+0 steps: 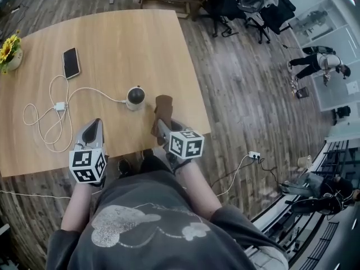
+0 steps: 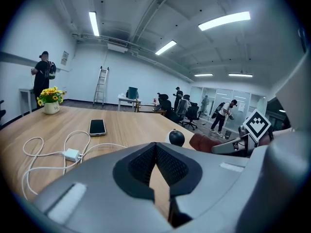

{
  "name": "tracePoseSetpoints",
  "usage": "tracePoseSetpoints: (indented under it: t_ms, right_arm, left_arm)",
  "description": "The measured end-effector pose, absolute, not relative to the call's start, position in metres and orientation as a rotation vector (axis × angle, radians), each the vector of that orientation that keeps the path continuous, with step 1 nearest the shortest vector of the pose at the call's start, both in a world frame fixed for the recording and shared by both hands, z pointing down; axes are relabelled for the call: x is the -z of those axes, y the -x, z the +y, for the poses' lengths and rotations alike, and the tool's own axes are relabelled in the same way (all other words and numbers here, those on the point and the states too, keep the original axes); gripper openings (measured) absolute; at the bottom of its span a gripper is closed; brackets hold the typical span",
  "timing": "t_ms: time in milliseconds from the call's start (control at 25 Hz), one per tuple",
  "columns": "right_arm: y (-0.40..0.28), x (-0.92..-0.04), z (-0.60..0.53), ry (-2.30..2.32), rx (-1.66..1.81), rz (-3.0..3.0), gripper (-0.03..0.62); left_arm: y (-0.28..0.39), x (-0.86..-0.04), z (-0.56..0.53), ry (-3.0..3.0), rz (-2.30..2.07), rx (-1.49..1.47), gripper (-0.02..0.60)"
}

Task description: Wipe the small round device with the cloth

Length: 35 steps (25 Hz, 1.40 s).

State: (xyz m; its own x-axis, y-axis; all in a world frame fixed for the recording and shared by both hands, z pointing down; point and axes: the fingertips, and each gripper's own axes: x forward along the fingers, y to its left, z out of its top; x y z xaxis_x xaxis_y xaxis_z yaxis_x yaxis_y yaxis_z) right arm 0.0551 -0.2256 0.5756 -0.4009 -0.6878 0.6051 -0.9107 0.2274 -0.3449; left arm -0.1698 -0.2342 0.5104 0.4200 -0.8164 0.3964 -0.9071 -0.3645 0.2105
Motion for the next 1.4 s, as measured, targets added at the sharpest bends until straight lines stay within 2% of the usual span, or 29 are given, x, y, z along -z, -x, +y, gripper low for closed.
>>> tracePoseSetpoints:
  t_ms: [480,1000,1400]
  right_arm:
    - [-0.08,-0.568,-0.198,-1.437,-0.909,-2.261,0.08]
    - [-0.131,-0.563,-0.118,-1.24,-0.9,-2.378,0.08]
    - [-0.125,-0.567,-0.085,-1.224,-0.896,-2.356,0.08]
  left_arm:
    - [0.145,-0.504,-0.201,-2.235,-1.568,-0.285,0.018]
    - [0.064,-0.484,-0.108,-2.21,-1.671,-0.295,0.018]
    - [0.054,-0.474,-0.081,-2.248,-1.634,-0.305,0.018]
